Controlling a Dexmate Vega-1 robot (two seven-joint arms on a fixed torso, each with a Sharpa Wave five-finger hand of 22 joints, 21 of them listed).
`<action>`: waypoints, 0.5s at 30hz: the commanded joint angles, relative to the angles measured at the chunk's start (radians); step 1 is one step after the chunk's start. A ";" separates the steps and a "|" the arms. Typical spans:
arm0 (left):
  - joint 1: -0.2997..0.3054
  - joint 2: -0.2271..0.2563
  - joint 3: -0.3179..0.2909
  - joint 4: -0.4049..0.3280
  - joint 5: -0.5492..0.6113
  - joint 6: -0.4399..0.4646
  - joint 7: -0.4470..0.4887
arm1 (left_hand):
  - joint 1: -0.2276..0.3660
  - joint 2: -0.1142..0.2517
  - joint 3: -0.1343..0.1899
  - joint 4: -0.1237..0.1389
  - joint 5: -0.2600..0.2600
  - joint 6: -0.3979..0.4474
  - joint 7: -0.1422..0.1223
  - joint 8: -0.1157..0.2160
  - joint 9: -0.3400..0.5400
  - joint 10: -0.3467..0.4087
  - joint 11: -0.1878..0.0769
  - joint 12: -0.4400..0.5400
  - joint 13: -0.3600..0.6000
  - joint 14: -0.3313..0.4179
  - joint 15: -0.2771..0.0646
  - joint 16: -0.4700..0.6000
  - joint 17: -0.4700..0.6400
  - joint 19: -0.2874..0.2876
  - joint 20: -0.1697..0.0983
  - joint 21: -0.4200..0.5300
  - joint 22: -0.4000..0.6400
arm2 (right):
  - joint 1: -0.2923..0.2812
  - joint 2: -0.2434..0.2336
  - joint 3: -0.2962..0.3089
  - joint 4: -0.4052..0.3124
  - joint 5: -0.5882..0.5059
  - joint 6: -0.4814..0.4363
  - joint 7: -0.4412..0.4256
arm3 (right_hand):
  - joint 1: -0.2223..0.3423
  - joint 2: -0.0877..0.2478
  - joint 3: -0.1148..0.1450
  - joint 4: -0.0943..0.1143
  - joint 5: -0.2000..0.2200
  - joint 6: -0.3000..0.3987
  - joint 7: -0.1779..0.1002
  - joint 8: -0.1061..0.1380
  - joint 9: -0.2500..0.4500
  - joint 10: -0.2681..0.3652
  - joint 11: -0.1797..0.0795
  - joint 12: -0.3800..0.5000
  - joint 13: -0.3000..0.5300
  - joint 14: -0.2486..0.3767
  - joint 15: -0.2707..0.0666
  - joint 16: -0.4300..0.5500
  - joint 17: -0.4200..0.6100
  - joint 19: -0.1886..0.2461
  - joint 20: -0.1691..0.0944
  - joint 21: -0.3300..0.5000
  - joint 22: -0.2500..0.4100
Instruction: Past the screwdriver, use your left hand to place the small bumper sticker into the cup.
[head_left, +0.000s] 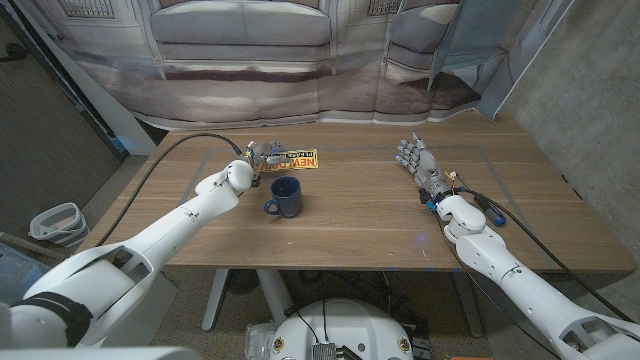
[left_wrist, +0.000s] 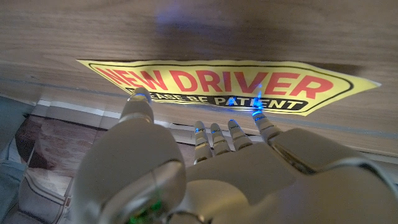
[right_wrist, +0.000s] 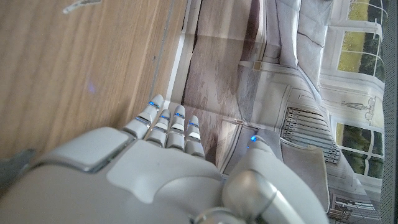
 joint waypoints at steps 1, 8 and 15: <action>-0.007 0.000 0.015 0.009 0.015 0.027 -0.002 | 0.014 -0.001 0.003 -0.005 0.008 0.009 0.001 -0.003 0.005 0.008 -0.007 0.003 0.004 0.010 -0.043 0.000 0.003 -0.003 0.003 -0.007 0.002 | 0.007 0.011 -0.005 0.021 0.004 -0.003 0.005 | 0.005 0.005 -0.003 -0.001 -0.004 0.009 0.001 -0.004 0.005 0.005 -0.001 -0.002 0.003 0.005 0.003 -0.002 0.004 0.008 0.003 -0.001 0.002; -0.009 -0.011 0.016 0.033 0.007 0.016 0.001 | 0.023 0.003 0.005 -0.008 0.009 0.016 0.003 -0.002 0.005 0.014 -0.007 0.004 0.004 0.015 -0.044 0.001 0.002 0.005 -0.004 -0.004 0.002 | 0.016 0.019 -0.010 0.037 0.004 -0.003 0.012 | 0.005 0.005 -0.004 -0.002 -0.004 0.008 0.000 -0.004 0.005 0.005 -0.001 -0.002 0.003 0.005 0.003 -0.002 0.004 0.009 0.003 -0.003 0.002; -0.023 -0.025 0.025 0.049 0.018 0.029 0.008 | 0.114 0.053 0.042 -0.034 0.004 0.040 0.012 0.001 0.006 0.029 0.003 0.004 0.004 0.051 -0.032 0.007 0.001 0.088 -0.027 0.022 0.003 | 0.021 0.018 -0.010 0.041 0.003 -0.006 0.012 | 0.005 0.006 -0.004 -0.002 -0.004 0.008 -0.001 -0.004 0.005 0.004 -0.001 -0.003 0.004 0.006 0.003 -0.002 0.004 0.010 0.004 -0.006 0.002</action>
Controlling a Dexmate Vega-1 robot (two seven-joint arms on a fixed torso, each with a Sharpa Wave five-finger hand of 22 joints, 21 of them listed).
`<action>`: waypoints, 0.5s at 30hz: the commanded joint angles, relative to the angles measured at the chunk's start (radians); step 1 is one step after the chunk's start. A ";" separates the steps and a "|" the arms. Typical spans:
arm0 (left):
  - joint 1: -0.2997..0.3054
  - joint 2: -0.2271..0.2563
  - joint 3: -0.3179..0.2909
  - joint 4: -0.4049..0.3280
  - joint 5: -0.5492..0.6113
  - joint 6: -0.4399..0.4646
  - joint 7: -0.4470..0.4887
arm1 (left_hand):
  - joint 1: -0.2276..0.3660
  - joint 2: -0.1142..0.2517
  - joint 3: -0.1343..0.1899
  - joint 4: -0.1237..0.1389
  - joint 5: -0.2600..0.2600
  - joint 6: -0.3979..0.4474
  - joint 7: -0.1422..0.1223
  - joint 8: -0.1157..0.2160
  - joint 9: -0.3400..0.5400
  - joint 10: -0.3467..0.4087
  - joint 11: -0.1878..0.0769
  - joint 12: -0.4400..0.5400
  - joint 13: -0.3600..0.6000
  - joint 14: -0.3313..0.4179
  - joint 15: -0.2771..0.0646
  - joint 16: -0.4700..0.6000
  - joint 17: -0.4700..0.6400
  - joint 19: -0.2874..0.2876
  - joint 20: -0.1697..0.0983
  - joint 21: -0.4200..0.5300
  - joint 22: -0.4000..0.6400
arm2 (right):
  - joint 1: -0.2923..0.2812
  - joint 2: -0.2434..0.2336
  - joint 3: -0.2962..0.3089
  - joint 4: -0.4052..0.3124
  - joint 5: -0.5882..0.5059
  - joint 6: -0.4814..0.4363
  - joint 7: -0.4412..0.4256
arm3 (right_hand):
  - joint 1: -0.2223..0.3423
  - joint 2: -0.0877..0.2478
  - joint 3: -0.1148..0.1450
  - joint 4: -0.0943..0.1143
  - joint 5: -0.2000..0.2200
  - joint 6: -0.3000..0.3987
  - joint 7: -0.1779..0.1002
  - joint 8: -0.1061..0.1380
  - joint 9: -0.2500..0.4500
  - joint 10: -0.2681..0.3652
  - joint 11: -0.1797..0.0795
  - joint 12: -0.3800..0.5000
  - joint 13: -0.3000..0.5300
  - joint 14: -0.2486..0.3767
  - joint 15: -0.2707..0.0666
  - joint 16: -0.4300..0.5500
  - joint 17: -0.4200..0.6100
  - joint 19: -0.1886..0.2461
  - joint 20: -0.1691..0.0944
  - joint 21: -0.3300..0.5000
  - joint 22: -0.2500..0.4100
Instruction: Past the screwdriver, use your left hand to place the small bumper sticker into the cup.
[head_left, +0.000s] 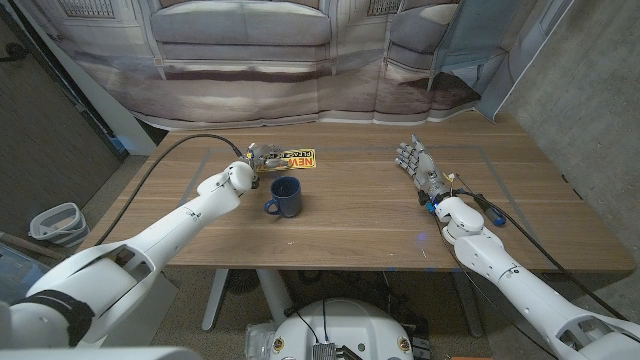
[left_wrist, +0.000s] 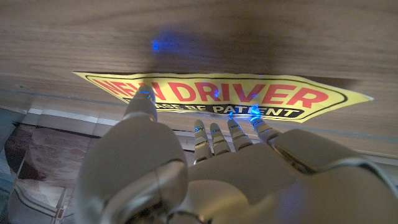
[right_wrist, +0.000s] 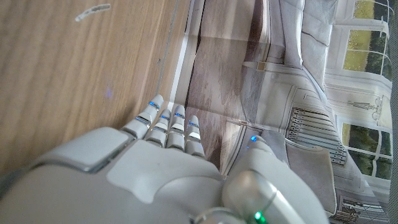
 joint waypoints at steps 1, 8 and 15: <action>-0.013 -0.018 0.009 0.026 0.005 0.008 0.007 | 0.062 0.025 0.024 -0.015 0.002 0.018 0.000 0.000 0.006 0.015 0.009 0.004 0.004 0.026 -0.036 0.007 0.001 0.050 -0.002 0.022 0.004 | 0.011 0.005 -0.004 0.015 0.000 -0.005 0.006 | 0.005 0.006 -0.004 -0.002 -0.004 0.009 0.000 -0.004 0.005 0.004 -0.002 -0.003 0.004 0.006 0.003 -0.002 0.004 0.010 0.004 -0.002 0.002; -0.017 -0.029 0.016 0.029 0.016 0.028 0.014 | 0.169 0.067 0.064 -0.035 -0.024 0.048 0.012 0.005 0.008 0.037 0.012 0.006 0.004 0.073 -0.031 0.013 0.002 0.124 -0.006 0.043 0.005 | 0.013 0.004 -0.002 0.018 0.004 -0.003 0.012 | 0.005 0.006 -0.005 -0.002 -0.005 0.007 -0.001 -0.005 0.005 0.005 -0.002 -0.003 0.004 0.006 0.005 -0.002 0.004 0.010 0.005 -0.004 0.002; -0.008 -0.033 0.012 0.014 0.022 0.046 0.030 | 0.283 0.102 0.106 -0.037 -0.087 0.082 0.025 0.009 0.012 0.080 0.013 0.010 0.004 0.147 -0.030 0.023 0.007 0.238 -0.008 0.078 0.006 | 0.021 0.008 -0.002 0.032 0.008 0.001 0.026 | 0.005 0.006 -0.006 -0.003 -0.005 0.007 -0.002 -0.005 0.005 0.005 -0.002 -0.004 0.004 0.007 0.007 -0.002 0.004 0.011 0.006 -0.006 0.002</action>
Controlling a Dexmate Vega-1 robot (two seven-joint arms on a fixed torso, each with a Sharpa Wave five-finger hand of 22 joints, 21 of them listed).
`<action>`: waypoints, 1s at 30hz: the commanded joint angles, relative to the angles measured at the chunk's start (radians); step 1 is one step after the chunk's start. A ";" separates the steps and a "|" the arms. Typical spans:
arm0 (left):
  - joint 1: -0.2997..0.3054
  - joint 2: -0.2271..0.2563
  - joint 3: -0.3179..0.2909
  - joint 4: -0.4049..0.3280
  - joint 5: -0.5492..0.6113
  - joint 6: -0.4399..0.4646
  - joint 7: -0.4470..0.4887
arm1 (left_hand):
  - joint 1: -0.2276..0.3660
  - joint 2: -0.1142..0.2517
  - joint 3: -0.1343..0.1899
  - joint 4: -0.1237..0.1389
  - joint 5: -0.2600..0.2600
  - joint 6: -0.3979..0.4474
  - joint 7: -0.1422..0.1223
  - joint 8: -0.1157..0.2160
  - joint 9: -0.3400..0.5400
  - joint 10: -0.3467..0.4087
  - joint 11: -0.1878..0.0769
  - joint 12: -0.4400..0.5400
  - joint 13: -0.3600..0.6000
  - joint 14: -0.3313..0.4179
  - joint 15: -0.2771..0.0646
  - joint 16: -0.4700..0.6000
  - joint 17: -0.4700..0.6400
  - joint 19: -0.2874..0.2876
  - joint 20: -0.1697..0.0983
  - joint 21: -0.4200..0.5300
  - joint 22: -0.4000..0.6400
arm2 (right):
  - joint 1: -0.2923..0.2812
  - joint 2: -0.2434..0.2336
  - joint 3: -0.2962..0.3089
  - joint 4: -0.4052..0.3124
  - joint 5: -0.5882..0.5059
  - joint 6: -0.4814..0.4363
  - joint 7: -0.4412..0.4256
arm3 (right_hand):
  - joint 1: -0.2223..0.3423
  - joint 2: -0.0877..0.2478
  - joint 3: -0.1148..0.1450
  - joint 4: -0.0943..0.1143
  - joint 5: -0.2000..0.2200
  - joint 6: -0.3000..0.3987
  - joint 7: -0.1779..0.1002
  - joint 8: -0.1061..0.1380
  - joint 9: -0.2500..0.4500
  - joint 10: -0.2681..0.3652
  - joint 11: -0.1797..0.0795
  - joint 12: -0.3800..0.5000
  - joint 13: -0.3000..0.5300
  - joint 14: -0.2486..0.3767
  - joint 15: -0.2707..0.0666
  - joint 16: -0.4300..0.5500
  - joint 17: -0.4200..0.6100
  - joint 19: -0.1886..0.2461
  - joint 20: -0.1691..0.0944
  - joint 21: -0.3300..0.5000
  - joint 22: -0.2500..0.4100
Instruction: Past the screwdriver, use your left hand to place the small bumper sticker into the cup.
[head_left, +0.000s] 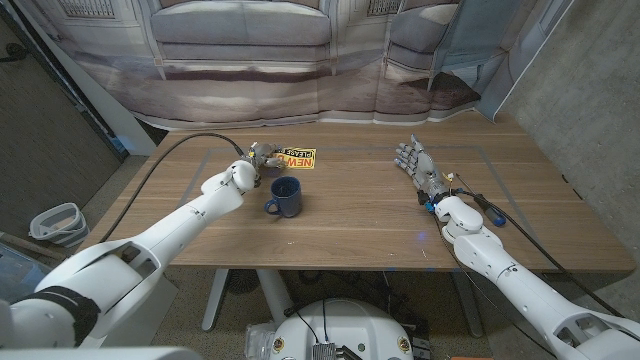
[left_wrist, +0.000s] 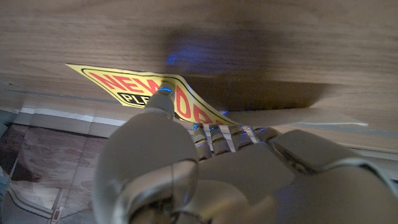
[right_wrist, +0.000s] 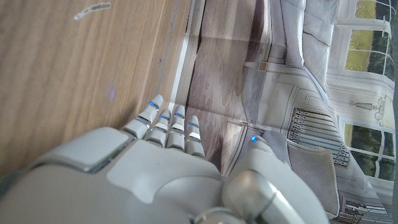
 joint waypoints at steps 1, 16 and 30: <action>0.006 -0.012 0.003 -0.011 0.014 0.036 0.018 | 0.065 0.017 0.024 0.002 -0.038 0.027 0.007 0.012 0.007 0.034 -0.004 0.012 0.005 0.053 -0.027 0.015 0.006 0.130 0.048 0.027 0.006 | 0.011 0.005 0.000 0.018 0.006 0.004 0.017 | 0.005 0.006 -0.001 0.002 -0.005 0.007 -0.002 -0.005 0.005 0.005 -0.002 0.000 0.004 0.007 0.006 -0.002 0.004 0.005 0.001 -0.003 0.002; 0.027 -0.004 -0.003 -0.064 0.047 0.095 0.059 | 0.136 0.060 0.063 0.017 -0.102 0.131 0.002 0.039 0.011 0.131 -0.015 0.029 0.007 0.175 -0.042 0.042 0.023 0.213 0.035 0.054 0.010 | 0.015 0.010 -0.002 0.022 0.007 0.011 0.028 | 0.005 0.007 -0.003 0.001 -0.005 0.007 -0.004 -0.005 0.005 0.006 -0.004 0.000 0.004 0.008 0.008 -0.002 0.004 0.006 0.003 -0.007 0.003; 0.040 0.010 -0.024 -0.108 0.050 0.108 0.075 | 0.170 0.080 0.092 0.023 -0.119 0.228 0.008 0.066 0.012 0.212 -0.029 0.042 0.009 0.249 -0.058 0.063 0.044 0.264 0.011 0.085 0.019 | 0.018 0.006 -0.003 0.008 0.004 0.007 0.027 | 0.005 0.007 -0.004 0.000 -0.005 0.007 -0.004 -0.005 0.005 0.005 -0.003 -0.001 0.004 0.007 0.009 -0.003 0.005 0.008 0.003 -0.011 0.003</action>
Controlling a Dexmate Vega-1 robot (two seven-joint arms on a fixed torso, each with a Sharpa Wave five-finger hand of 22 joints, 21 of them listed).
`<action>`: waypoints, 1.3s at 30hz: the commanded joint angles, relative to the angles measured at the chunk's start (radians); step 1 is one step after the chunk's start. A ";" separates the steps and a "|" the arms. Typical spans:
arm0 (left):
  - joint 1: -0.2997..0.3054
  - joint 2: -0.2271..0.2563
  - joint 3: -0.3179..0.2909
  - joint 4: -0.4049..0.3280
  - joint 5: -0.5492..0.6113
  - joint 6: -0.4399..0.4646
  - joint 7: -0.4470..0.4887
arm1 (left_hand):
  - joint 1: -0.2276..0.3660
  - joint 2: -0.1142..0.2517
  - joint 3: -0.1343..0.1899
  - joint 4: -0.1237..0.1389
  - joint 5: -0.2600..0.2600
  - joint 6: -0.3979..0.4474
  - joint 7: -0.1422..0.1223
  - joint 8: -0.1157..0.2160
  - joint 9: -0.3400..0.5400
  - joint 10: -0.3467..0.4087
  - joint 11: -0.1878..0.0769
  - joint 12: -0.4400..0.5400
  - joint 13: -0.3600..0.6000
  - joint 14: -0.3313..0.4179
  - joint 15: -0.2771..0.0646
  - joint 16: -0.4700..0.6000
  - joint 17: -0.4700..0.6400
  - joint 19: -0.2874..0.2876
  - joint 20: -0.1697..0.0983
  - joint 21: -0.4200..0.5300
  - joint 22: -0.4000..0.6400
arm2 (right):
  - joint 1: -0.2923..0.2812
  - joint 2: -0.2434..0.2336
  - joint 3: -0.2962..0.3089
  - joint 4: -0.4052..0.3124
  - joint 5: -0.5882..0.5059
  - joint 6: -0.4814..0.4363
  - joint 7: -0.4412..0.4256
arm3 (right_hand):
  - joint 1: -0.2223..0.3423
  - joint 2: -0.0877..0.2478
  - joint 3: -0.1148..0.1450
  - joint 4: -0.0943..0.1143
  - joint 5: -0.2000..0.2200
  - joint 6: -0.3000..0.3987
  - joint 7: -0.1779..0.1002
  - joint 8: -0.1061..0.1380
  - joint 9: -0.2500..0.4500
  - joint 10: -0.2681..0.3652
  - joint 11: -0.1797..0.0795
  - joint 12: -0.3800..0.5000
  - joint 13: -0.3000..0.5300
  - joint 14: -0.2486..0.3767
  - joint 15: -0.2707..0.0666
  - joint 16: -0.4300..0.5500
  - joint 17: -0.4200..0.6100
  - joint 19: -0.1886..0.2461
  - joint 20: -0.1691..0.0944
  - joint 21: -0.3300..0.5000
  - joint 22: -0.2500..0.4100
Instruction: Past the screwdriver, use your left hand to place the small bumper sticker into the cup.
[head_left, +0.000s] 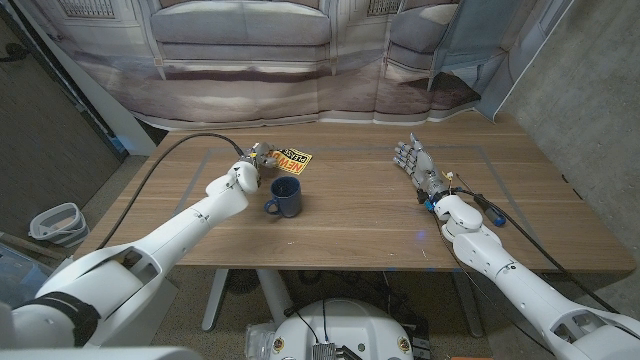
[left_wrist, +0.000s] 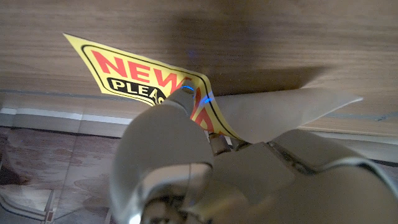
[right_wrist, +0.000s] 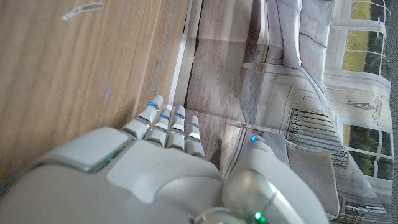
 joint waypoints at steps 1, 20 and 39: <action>0.008 0.011 -0.014 -0.040 0.009 0.019 0.011 | 0.011 -0.002 0.010 0.001 -0.003 0.016 0.000 0.008 0.002 0.014 -0.001 0.005 0.004 0.014 -0.056 0.007 0.004 0.071 0.059 0.009 0.001 | 0.004 -0.002 -0.002 -0.009 -0.002 0.000 0.004 | 0.005 0.007 -0.004 0.000 -0.005 0.007 -0.004 -0.005 0.005 0.006 -0.003 -0.001 0.004 0.002 0.003 -0.003 0.004 0.008 0.003 -0.003 0.003; 0.030 0.053 -0.037 -0.131 0.004 0.055 -0.028 | 0.011 -0.002 0.017 0.011 -0.007 0.012 -0.004 0.000 0.002 0.024 -0.003 -0.002 0.005 0.007 -0.054 -0.003 0.009 0.049 0.062 0.007 0.002 | -0.008 -0.001 0.000 -0.028 -0.007 0.015 -0.004 | 0.006 0.010 -0.004 -0.002 -0.005 0.009 -0.003 -0.004 0.005 0.006 -0.004 -0.001 0.004 0.007 0.002 -0.002 0.004 0.015 0.002 -0.007 0.003; 0.049 0.064 -0.065 -0.180 0.012 0.058 0.001 | 0.005 -0.004 0.019 0.019 -0.009 0.018 -0.002 -0.002 0.003 0.038 -0.007 -0.005 0.005 0.023 -0.054 -0.004 0.010 0.052 0.059 0.013 0.002 | 0.001 0.008 0.001 -0.020 -0.005 0.026 0.000 | 0.008 0.012 -0.005 -0.004 -0.005 0.009 -0.001 -0.004 0.005 0.009 -0.004 0.000 0.005 0.008 0.002 -0.002 0.004 0.018 0.001 -0.011 0.003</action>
